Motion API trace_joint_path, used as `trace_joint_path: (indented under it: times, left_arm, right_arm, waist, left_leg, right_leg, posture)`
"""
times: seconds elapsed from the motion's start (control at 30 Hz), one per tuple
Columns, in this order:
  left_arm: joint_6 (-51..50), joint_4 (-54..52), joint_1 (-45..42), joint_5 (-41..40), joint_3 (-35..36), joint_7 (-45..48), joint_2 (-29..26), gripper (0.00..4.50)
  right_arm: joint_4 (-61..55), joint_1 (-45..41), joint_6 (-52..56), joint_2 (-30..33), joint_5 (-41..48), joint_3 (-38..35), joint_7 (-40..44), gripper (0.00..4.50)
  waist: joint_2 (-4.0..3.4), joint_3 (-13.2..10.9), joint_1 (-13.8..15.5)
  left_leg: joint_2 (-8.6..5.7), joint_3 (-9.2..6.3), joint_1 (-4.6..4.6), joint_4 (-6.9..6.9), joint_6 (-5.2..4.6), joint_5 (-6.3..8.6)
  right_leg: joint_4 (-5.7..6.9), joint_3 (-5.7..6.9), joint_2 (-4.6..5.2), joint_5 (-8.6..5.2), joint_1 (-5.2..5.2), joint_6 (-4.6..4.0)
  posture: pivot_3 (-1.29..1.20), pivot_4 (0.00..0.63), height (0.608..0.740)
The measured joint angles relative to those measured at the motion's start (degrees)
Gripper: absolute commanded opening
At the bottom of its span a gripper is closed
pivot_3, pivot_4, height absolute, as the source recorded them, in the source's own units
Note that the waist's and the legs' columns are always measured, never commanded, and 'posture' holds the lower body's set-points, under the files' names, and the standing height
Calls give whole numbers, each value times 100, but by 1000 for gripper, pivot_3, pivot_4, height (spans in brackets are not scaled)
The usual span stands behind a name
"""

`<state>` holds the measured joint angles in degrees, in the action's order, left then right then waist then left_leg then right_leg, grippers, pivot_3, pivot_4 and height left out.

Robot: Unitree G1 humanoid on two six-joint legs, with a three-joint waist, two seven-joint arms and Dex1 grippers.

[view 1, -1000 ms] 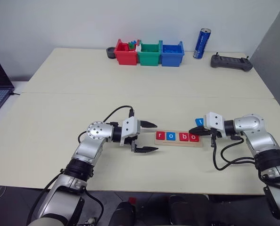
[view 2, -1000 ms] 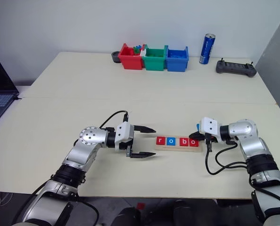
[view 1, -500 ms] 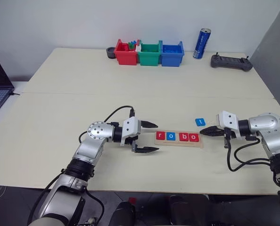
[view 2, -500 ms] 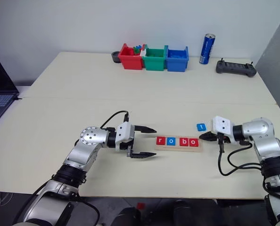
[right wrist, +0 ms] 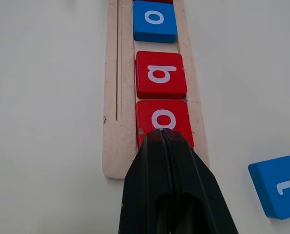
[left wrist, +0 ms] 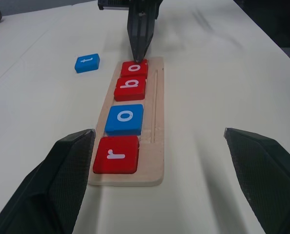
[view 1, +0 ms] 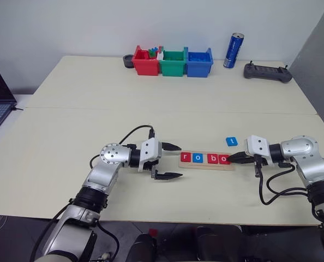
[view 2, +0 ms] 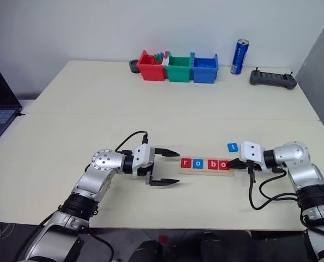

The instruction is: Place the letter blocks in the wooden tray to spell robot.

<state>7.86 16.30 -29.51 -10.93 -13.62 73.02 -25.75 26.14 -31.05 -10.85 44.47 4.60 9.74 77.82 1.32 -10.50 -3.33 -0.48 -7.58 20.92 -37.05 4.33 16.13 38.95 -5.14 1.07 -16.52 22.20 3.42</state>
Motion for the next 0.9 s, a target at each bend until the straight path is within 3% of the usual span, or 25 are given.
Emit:
trace_joint_path:
  times: [0.9]
  left_arm:
    - [-19, -40, 8, -1, 16, -25, -30, 4500]
  right_arm:
    - [96, -42, 116, 91, 59, -2, -14, 23]
  waist:
    - [0, 0, -1]
  left_leg:
    - [0, 1, 0, 0, 0, 0]
  right_leg:
    - [0, -1, 0, 0, 0, 0]
  posture:
    - [0, 150, 740]
